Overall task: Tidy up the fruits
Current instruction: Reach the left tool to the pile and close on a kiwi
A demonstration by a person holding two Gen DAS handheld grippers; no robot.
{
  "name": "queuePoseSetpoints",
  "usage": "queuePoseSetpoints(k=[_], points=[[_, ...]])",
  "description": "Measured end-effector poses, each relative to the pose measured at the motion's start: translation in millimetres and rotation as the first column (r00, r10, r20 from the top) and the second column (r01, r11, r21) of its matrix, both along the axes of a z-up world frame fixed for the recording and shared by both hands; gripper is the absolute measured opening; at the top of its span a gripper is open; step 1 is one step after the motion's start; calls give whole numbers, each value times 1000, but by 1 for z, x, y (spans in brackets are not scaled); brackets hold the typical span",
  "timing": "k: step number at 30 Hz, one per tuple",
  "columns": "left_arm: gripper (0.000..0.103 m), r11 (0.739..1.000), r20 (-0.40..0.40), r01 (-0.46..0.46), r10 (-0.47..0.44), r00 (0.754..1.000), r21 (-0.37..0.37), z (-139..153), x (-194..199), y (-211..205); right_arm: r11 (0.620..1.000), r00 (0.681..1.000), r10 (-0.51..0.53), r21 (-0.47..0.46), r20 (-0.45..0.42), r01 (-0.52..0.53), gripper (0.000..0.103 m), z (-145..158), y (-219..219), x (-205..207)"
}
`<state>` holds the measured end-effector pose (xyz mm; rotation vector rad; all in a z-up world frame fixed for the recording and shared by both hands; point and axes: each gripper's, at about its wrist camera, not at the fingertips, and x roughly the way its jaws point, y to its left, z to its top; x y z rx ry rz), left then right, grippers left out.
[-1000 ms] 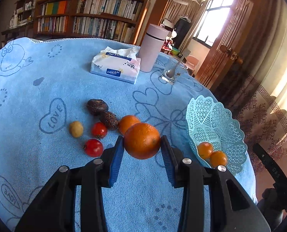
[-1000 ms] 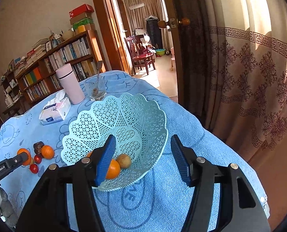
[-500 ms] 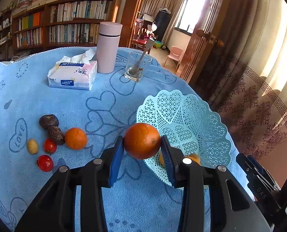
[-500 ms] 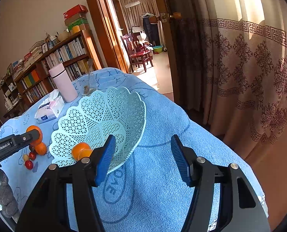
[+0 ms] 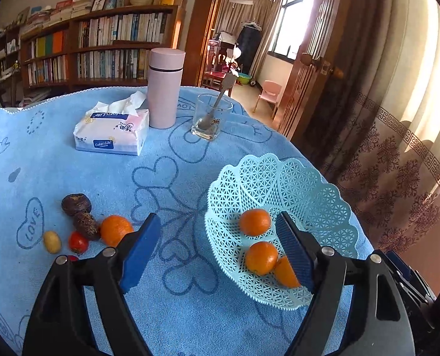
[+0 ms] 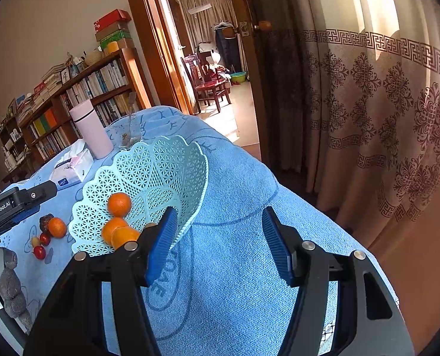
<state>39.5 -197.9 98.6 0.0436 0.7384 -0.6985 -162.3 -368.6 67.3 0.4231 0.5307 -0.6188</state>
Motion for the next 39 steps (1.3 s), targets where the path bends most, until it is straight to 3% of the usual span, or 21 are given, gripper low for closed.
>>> queuePoseSetpoints(k=[11,21,33,39], points=[[83,977,-57,-212,211,976,-12,-6,33,84,998,999,53,-19,-8,-54,63,5,20,13],[83,929,-90,-369,367,926,-8,-19,50,148,996,996,90,-24,-18,-90,63,6,33,22],[83,912,-109,-405,409,906,60,-49,64,160,992,992,118,-31,-37,-119,63,2,45,27],[83,906,-90,-400,413,906,137,-66,80,151,992,992,119,-33,-42,-120,63,2,46,27]])
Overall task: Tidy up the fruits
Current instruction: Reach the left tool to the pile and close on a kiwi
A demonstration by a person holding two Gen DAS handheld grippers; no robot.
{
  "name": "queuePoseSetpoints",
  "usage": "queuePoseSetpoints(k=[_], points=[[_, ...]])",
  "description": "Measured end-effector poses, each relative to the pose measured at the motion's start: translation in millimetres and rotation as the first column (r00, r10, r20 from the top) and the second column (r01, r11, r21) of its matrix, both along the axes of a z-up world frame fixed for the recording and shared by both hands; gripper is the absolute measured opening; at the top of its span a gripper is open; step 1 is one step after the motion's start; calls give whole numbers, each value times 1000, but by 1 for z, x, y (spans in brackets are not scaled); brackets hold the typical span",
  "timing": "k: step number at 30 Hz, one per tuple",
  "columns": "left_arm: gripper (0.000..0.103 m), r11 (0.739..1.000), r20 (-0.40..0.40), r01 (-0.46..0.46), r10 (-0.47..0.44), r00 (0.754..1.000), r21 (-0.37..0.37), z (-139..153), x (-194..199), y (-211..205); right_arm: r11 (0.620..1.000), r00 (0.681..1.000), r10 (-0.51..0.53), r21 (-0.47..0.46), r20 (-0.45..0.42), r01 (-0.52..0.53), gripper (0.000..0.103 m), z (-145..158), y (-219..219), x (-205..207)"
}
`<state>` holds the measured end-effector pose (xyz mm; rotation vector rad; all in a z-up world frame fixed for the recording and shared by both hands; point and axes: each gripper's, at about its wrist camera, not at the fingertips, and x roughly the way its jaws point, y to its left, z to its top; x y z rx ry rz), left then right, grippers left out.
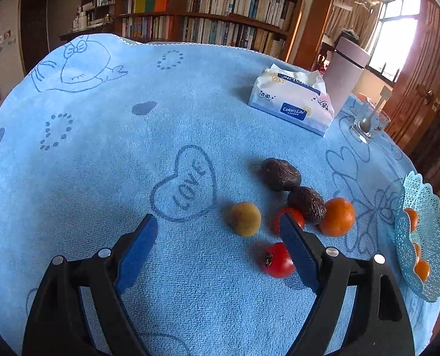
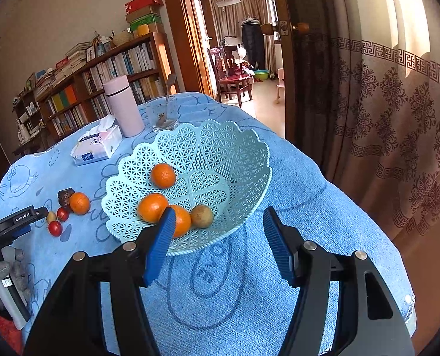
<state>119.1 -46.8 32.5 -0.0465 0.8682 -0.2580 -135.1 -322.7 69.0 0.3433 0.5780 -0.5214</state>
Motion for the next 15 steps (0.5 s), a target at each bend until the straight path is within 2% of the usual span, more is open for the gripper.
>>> queuePoseSetpoints(k=[4,7,13,15], points=[[83,999,-7,-12,12,1000,43,-9,6,2,1000,1000,-7,-2,-1,7,63,0,-1,-1],[83,999,-3,-32,32,999,37,-8,4,12,1000,1000,-11,0,-1,11,63,-1,-3,-1],[83,981,79,-151,141,987,123,1,-5,35,1000,1000,-6,3,5,6,63,-1,-3,2],[83,979,95,-155,143,985,134,3,-8,37,1000,1000,-2,4,4,2,63,-2,-2,3]])
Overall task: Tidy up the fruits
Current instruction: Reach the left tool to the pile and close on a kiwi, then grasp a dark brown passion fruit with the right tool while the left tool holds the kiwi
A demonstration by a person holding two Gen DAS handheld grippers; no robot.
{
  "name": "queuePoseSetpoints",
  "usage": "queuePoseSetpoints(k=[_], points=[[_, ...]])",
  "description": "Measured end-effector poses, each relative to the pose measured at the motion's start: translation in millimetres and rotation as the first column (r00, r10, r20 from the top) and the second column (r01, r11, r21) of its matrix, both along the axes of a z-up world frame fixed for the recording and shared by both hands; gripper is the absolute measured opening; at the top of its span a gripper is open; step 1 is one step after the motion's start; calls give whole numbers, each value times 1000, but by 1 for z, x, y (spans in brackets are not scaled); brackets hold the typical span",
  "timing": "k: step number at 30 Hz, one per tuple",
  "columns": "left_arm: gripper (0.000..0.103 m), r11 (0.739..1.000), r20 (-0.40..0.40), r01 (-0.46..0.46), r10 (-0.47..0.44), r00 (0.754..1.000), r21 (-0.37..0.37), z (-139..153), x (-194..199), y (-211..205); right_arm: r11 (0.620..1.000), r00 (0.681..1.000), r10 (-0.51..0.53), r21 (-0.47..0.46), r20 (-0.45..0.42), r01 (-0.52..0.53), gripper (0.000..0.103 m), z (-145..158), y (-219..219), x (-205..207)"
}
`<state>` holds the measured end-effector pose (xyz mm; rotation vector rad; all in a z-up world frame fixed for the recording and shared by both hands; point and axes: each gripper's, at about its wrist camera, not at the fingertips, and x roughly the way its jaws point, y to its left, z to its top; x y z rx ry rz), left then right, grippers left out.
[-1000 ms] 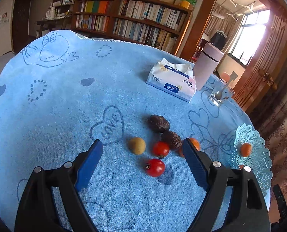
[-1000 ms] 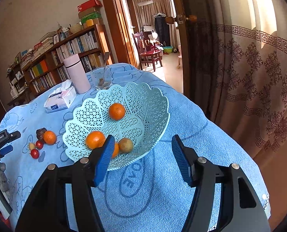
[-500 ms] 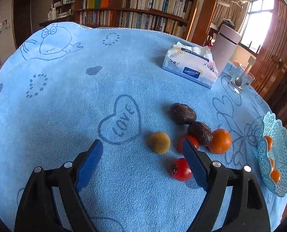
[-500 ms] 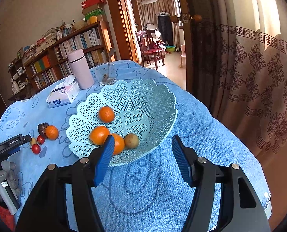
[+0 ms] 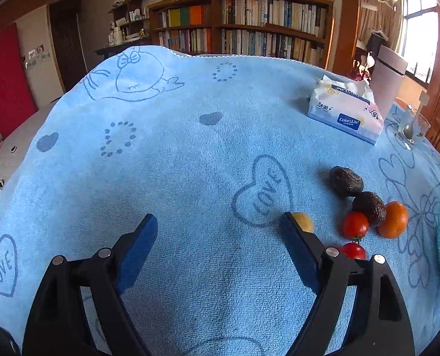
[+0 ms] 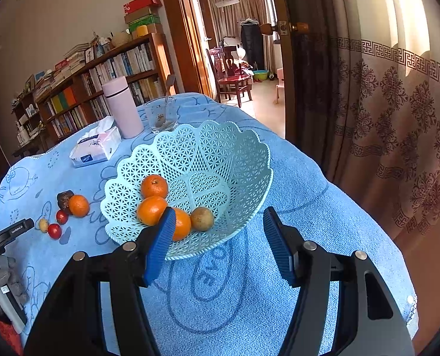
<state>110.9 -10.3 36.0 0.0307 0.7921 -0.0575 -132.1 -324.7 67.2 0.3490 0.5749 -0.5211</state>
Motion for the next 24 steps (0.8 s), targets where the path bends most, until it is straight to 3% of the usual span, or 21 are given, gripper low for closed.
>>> queuePoseSetpoints(k=[7,15,20,24], points=[[83,992,3,116,-116,993,-59,5,-9,-21,1000,1000,4,-4,-1,-4,63,0,3,0],[41,980,-81,172,-180,980,-98,-15,8,-39,1000,1000,2,-16,-3,-2,63,2,5,-2],[28,975,-73,171,-182,981,-143,-17,8,-33,999,1000,21,-33,-9,-22,63,6,12,3],[26,973,-51,160,-170,984,-167,-16,1,-27,997,998,67,-49,-8,-67,63,12,25,15]])
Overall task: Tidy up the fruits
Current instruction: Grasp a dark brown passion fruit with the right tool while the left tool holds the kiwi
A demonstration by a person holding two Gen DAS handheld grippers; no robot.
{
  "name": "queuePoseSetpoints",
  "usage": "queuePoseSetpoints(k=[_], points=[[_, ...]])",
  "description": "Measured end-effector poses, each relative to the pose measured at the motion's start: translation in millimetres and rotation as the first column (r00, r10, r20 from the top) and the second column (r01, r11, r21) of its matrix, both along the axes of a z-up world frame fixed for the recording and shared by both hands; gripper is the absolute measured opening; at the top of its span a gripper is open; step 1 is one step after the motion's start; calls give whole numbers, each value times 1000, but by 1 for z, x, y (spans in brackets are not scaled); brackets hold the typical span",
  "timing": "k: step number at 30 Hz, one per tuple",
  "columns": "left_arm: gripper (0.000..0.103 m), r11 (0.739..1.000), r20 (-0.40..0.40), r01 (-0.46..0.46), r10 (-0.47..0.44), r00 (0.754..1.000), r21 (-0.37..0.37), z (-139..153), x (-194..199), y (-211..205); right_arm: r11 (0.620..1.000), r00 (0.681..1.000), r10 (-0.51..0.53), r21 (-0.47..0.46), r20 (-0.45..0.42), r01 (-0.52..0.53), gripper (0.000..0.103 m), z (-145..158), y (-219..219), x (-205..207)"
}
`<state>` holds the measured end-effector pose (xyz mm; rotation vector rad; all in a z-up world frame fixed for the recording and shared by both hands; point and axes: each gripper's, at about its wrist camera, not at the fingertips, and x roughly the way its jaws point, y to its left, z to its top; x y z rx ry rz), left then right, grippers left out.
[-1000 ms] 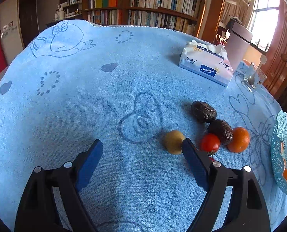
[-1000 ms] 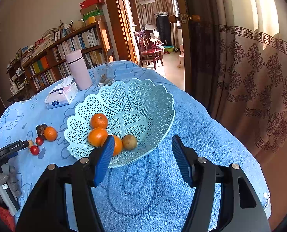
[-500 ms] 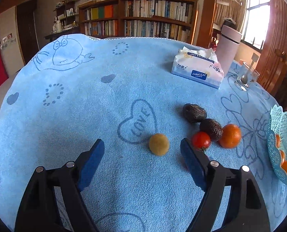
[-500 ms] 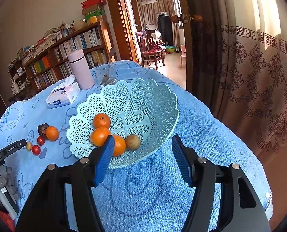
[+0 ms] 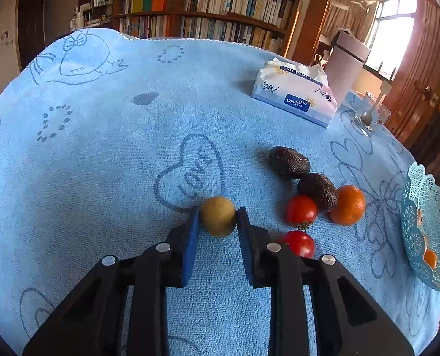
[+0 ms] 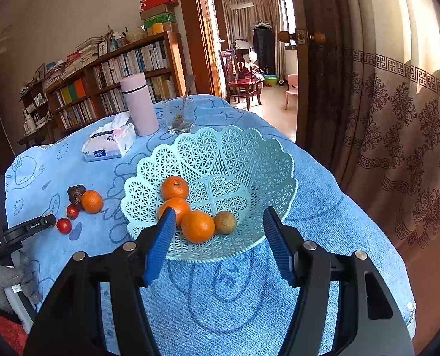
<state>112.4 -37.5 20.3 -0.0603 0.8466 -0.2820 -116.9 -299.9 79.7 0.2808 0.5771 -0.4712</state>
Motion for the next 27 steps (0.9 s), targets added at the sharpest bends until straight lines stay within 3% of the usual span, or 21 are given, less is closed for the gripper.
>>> queuePoseSetpoints(k=[6,9,14,17,21,27], points=[[26,998,52,-57,58,997,-23,7,-10,13,988,989,151,42,1,-151,63,10,26,33],[26,996,65,-85,87,994,-30,8,-12,18,964,968,249,105,-20,-246,63,8,39,62],[26,994,65,-105,107,992,-36,8,-12,23,935,936,345,112,-68,-336,63,1,68,110],[26,994,64,-105,107,992,-37,8,-12,23,902,905,417,165,-89,-399,63,-4,83,143],[26,992,46,-114,116,992,-58,6,-10,27,860,865,485,253,-131,-443,63,-14,98,189],[26,991,37,-115,118,992,-71,3,-9,28,848,835,512,274,-201,-454,63,-25,112,244]])
